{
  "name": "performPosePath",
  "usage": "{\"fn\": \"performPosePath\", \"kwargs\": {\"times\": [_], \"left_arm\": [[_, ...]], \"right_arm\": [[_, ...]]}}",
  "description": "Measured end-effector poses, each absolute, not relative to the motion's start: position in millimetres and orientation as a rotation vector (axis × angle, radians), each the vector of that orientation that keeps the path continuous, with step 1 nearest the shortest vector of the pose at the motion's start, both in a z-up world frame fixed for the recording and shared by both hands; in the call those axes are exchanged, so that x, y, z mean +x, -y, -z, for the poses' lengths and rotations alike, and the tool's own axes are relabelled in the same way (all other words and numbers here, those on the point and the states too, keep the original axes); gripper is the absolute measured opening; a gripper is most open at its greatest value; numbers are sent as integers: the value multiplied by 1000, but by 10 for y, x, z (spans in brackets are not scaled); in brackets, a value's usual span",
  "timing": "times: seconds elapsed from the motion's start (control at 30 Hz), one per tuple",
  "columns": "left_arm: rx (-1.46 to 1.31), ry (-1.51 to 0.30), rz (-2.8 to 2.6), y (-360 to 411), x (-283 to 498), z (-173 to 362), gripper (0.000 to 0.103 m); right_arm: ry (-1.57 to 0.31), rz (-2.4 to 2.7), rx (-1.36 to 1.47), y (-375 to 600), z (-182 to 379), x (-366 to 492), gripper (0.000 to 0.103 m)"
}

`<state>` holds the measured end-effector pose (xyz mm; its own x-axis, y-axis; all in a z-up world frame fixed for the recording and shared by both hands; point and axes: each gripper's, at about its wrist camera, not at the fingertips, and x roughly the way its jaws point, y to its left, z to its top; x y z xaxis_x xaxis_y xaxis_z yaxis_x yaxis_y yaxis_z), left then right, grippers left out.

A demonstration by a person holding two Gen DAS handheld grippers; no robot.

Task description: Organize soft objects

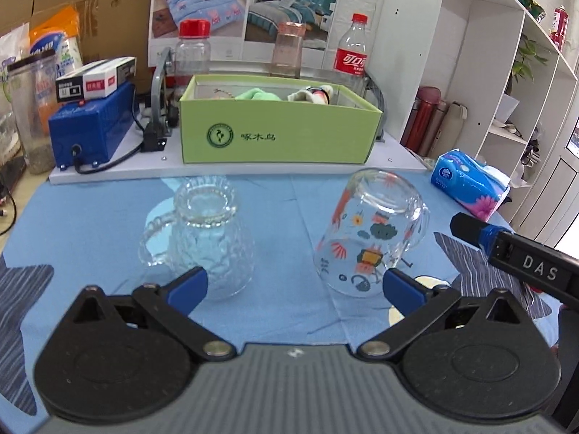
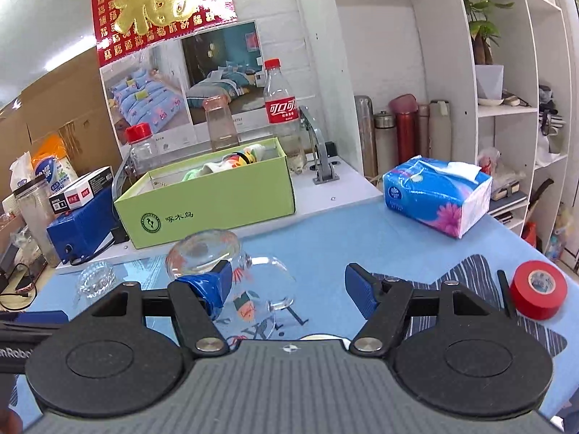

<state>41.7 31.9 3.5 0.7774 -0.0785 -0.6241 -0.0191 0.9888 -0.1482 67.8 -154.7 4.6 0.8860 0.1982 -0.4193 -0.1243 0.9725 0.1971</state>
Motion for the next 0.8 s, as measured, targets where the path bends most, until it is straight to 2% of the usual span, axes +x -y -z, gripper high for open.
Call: {"fn": "performPosePath", "kwargs": {"times": [0.33,0.8], "left_arm": [[-118,-705,-36,-363,322,160,103],[-91,-633,-5,-313,168,94,103]], "right_arm": [[-474,-197,126,1435,119,556,55],[-473,-241,109,1330,126,461,56]]}}
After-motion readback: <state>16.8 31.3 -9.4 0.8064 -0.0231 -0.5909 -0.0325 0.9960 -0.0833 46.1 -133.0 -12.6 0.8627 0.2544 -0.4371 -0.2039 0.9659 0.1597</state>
